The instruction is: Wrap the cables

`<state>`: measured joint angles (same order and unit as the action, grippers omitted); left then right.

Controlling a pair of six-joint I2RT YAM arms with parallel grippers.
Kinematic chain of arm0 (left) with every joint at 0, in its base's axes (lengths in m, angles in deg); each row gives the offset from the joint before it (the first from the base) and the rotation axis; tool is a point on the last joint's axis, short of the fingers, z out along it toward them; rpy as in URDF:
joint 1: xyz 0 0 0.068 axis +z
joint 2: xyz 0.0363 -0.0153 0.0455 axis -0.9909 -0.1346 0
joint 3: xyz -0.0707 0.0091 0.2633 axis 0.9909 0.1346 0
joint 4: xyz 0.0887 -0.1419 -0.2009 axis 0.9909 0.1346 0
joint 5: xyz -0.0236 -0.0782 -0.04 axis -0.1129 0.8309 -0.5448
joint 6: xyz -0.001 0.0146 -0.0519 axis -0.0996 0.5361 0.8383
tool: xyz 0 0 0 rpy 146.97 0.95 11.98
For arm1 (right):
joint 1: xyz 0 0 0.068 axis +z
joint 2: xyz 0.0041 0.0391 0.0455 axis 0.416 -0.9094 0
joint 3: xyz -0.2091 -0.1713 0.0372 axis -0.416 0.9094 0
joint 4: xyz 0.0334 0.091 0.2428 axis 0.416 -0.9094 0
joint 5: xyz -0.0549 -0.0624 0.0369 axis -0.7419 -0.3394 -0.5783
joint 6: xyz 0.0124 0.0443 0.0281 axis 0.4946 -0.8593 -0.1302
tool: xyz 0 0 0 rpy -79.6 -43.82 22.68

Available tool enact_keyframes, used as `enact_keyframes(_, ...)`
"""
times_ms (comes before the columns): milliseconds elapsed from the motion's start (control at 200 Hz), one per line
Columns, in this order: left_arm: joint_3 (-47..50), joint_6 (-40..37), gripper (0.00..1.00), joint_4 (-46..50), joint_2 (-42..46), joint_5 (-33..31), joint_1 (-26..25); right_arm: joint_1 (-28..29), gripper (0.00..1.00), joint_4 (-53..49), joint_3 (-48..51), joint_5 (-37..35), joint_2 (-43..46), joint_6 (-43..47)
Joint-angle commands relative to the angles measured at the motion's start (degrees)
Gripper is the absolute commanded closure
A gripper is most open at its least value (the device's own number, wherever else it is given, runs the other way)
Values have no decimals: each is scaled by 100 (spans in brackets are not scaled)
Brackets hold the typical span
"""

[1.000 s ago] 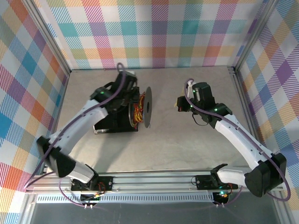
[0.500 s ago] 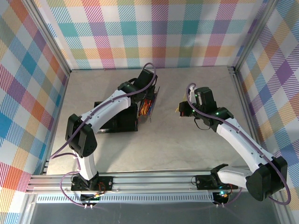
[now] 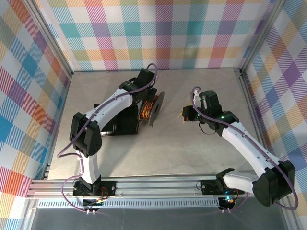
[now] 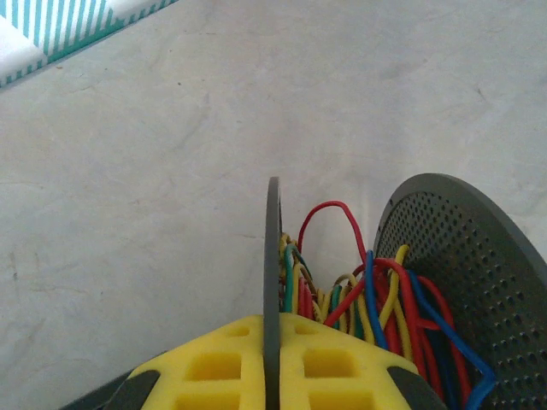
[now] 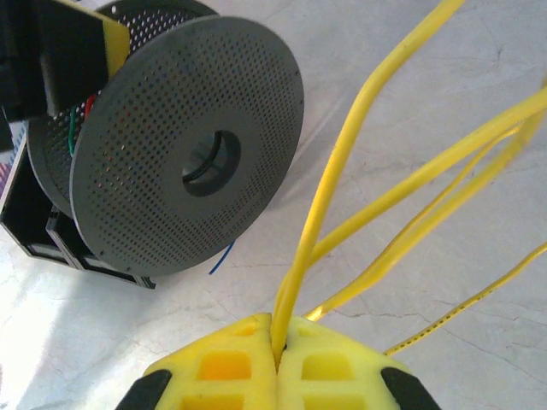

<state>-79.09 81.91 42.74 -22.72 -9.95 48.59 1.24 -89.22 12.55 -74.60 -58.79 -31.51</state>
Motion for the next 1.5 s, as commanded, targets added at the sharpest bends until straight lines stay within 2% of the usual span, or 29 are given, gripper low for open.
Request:
enact_keyframes(0,-298,-197,100,-125,-95,118,27,-43,100,187,37,167,114,-74)
enact_keyframes(60,-284,-190,97,-81,-101,89,27,-43,100,175,37,168,115,-66)
enact_keyframes(145,-195,-180,85,-84,-42,62,36,-42,100,162,30,193,113,-51)
enact_keyframes(350,-156,-179,63,-68,82,48,38,-47,100,166,29,225,95,-43)
enact_keyframes(480,-214,-179,54,-14,124,30,36,-39,100,185,46,260,89,-47)
enact_keyframes(820,-107,-75,40,-4,620,237,36,-43,100,171,47,326,124,-18)
enact_keyframes(1010,66,10,26,-49,1007,393,36,-43,100,220,12,531,184,28)
enact_keyframes(1120,299,165,16,-137,1405,620,39,-49,100,260,-65,822,276,173)
enact_keyframes(1215,684,331,0,-349,1940,955,38,-108,100,272,-196,1234,390,195)
enact_keyframes(1495,2277,433,0,-1260,3627,2447,-188,-536,100,286,-819,3033,416,-257)
